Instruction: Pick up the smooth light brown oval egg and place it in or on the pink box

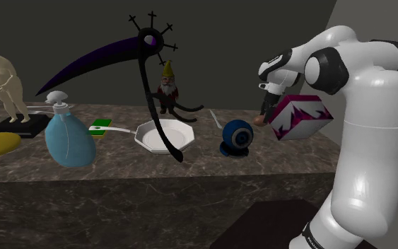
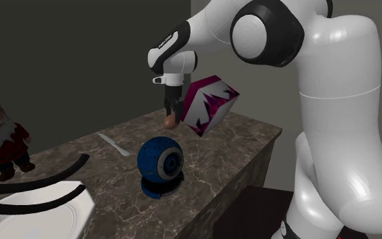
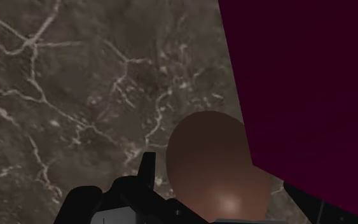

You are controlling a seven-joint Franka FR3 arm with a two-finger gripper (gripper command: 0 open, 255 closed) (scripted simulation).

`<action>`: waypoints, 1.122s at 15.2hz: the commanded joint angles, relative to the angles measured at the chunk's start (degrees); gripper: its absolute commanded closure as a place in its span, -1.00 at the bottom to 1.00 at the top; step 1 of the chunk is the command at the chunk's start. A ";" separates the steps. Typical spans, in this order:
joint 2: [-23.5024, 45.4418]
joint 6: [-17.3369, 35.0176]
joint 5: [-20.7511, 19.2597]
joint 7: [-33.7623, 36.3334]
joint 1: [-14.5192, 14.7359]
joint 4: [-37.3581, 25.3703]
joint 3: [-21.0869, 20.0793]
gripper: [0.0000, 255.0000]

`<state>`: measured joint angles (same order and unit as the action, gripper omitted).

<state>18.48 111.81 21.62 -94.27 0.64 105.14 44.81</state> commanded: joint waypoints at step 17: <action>0.44 0.41 0.11 -0.13 -0.16 0.59 -0.02 1.00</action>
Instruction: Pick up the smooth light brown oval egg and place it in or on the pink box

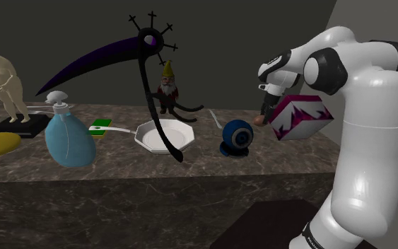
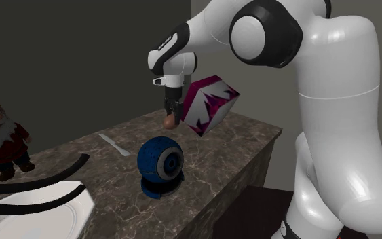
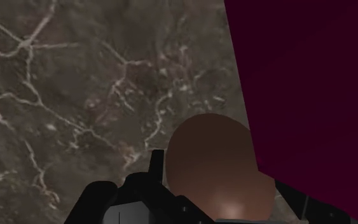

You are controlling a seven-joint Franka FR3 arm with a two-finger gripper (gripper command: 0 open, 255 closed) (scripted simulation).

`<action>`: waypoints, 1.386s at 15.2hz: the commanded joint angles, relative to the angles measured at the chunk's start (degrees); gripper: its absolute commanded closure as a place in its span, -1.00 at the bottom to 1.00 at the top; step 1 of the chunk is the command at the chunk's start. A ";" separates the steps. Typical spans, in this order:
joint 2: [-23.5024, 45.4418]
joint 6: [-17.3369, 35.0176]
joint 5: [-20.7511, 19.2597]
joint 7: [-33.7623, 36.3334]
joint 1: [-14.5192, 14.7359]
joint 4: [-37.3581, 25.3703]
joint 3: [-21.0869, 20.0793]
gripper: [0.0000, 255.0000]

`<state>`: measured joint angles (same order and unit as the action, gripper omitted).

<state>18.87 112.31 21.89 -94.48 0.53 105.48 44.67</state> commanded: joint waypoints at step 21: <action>-4.74 -13.98 -4.81 4.47 0.60 -10.79 1.96 1.00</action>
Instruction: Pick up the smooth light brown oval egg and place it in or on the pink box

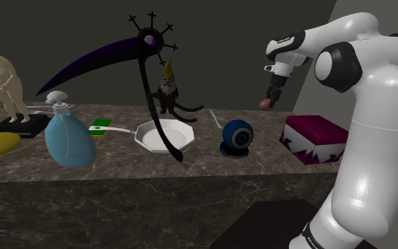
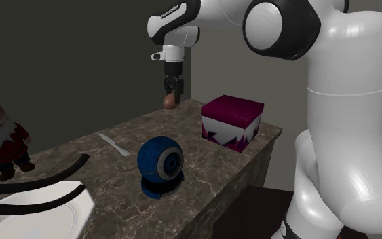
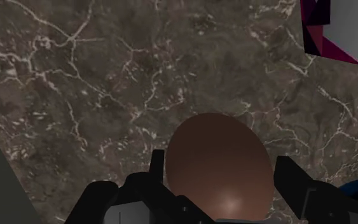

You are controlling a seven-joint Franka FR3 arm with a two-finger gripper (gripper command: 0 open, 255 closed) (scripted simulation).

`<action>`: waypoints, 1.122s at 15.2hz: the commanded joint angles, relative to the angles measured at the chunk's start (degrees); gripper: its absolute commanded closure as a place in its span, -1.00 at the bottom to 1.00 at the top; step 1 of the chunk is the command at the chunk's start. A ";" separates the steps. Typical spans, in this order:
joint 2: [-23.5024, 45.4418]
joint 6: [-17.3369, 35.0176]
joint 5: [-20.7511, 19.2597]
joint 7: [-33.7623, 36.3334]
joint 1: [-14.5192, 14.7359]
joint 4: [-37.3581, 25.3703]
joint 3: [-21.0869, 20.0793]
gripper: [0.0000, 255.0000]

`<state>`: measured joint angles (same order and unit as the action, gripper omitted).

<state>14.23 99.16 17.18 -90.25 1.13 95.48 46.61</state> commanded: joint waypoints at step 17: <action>1.25 -14.39 0.53 1.55 -2.48 -15.50 0.45 1.00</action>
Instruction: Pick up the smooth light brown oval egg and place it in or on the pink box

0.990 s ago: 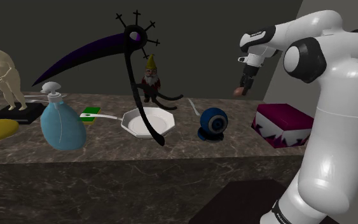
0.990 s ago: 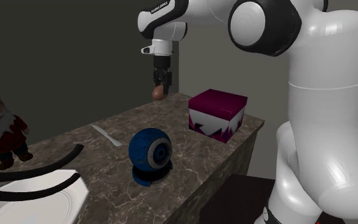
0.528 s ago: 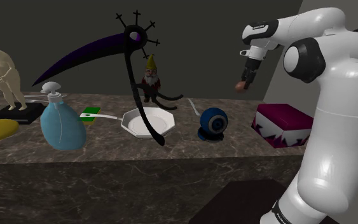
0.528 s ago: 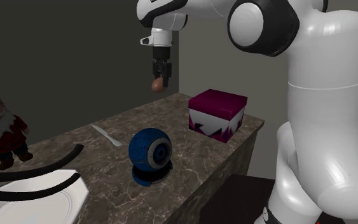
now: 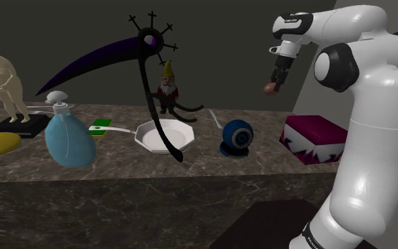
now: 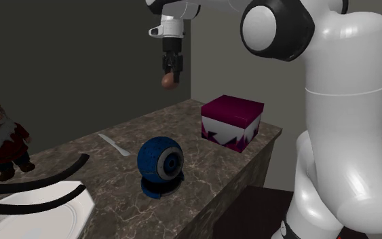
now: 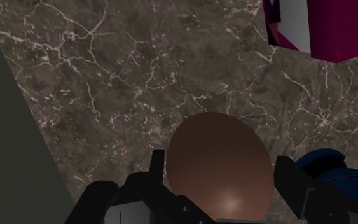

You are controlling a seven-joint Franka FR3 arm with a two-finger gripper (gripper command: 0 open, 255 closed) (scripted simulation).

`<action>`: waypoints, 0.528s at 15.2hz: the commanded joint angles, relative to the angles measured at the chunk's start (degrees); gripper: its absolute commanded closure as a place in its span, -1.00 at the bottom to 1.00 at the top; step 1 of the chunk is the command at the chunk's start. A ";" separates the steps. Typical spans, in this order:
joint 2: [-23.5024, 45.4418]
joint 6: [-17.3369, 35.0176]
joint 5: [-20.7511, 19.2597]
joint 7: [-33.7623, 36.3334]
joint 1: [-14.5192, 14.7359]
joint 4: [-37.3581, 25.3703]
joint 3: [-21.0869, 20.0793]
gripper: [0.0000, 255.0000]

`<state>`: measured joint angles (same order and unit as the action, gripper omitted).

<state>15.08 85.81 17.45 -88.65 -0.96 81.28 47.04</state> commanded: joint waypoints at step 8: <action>-9.85 -0.89 -6.96 1.06 3.04 5.91 1.47 1.00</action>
<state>8.04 84.25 12.60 -87.90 1.13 84.66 48.20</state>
